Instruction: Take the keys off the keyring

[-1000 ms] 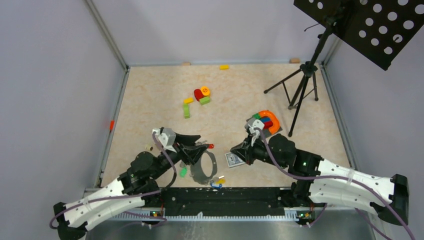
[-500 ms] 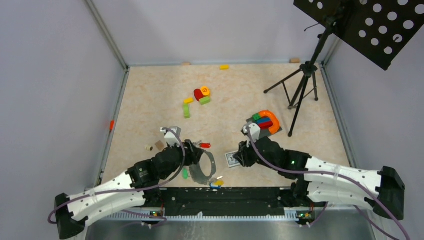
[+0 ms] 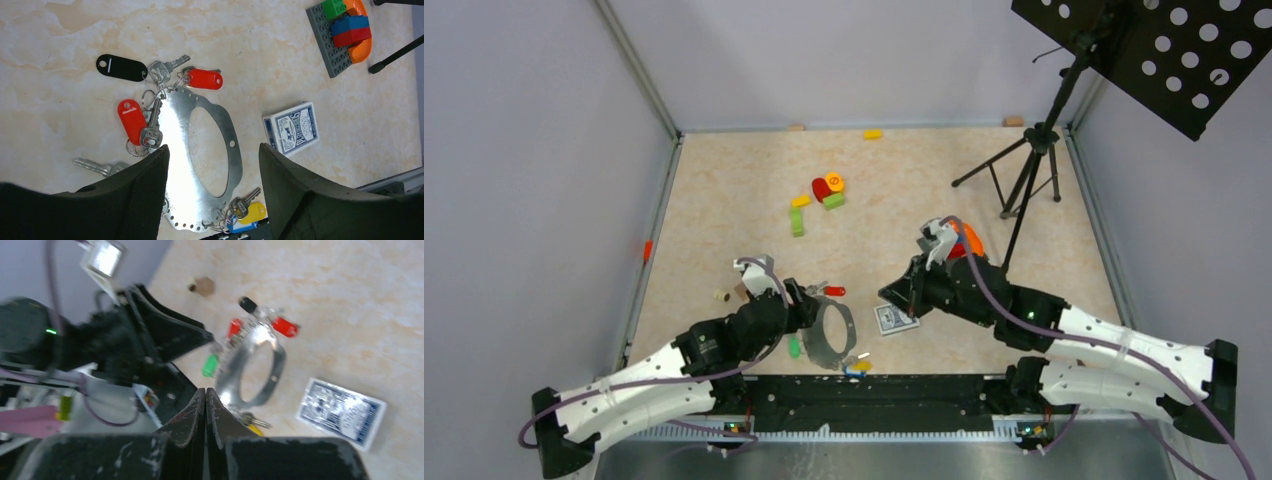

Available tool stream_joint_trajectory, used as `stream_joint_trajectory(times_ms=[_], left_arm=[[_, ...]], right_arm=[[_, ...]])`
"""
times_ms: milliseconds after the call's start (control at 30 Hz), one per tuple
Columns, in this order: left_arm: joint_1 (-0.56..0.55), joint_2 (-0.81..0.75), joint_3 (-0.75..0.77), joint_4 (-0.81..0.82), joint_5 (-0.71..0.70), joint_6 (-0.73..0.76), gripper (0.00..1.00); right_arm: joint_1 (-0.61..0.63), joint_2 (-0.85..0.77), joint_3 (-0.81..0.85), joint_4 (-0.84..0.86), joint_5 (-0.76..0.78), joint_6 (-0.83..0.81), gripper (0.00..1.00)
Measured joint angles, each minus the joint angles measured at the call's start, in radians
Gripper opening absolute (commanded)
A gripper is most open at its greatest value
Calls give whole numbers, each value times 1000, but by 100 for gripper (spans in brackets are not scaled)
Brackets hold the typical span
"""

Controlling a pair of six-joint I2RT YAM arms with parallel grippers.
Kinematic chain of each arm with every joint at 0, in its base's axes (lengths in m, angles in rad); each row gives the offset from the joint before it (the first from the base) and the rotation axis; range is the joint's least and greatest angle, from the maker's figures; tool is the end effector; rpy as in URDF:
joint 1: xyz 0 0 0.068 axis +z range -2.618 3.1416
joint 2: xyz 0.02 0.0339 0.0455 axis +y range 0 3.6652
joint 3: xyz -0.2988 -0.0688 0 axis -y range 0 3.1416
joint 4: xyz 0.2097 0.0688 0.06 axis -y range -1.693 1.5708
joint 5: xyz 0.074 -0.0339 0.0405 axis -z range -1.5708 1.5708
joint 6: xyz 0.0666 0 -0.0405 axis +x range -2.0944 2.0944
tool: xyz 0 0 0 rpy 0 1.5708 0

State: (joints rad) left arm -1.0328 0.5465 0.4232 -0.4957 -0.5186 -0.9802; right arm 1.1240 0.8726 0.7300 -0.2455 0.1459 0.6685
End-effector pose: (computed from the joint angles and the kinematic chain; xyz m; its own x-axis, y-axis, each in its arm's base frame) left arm 0.0732 -0.0583 0.2260 -0.6132 -0.3801 -0.6924 0.0532 0.8547 -0.5163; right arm 0.0837 0.1523 0.3190 -0.6453 0.0724 -0.7605 -0.5532 0.6422 0.5305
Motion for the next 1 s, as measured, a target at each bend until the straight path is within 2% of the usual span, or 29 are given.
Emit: stream_joint_trajectory(times_ms=[300,500,600,767,900,1000], left_arm=[[0,-16,1,-13,-7,-17,69],[0,-4,7,-14,-7,-16,69],[0,-3,11,-14,-7,-16,68],[0,-3,13,-14,-15,-15,66],[0,-9,14,-14,-24,-5,64],[0,-29,14,-13,-32,8,63]], right_arm=[[0,-118,78,106,-5,217,0],[0,-147,78,123,56,298,0],[0,-158,78,140,87,277,0],[0,-159,78,206,125,-11,0],[0,-159,78,288,127,-412,0],[0,-163,78,309,15,-783,0]])
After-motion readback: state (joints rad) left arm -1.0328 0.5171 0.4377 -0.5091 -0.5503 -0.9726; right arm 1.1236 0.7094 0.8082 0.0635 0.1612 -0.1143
